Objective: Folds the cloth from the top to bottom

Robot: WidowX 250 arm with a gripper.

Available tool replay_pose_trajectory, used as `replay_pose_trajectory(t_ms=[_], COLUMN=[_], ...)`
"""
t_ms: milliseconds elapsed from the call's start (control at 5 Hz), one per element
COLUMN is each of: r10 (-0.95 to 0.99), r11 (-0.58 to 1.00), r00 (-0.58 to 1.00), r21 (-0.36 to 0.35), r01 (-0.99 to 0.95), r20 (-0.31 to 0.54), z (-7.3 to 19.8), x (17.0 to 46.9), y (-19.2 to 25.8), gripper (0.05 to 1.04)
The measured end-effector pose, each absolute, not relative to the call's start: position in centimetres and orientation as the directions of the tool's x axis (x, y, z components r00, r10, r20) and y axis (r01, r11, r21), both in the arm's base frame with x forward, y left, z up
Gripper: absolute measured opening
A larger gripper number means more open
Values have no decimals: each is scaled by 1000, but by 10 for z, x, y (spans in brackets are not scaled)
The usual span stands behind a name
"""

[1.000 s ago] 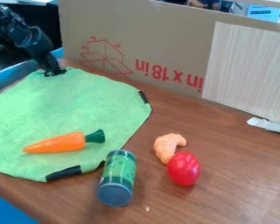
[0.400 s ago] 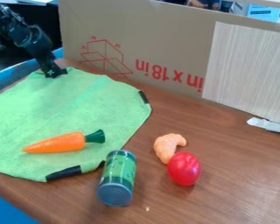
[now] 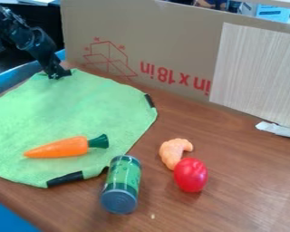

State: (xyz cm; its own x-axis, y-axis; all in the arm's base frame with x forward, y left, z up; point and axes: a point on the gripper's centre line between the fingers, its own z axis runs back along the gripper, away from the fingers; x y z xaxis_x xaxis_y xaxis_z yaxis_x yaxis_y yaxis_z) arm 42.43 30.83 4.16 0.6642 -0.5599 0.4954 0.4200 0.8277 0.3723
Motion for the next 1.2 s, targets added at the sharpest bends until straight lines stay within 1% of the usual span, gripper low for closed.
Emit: replay_pose_trajectory(t_ms=[200,400,600,800,1000,1200], r10=[-568,-566,-560,-559,-556,-535], r11=[822,823,828,828,821,822], r00=[659,655,636,579,472,369], r21=[388,394,379,361,364,369], r01=[418,410,413,430,441,433], r20=[494,500,531,594,684,760], z=[39,38,36,41,66,98], x=[426,427,426,421,415,404], y=[309,310,305,294,279,269], gripper=[359,153,63,53,53,53])
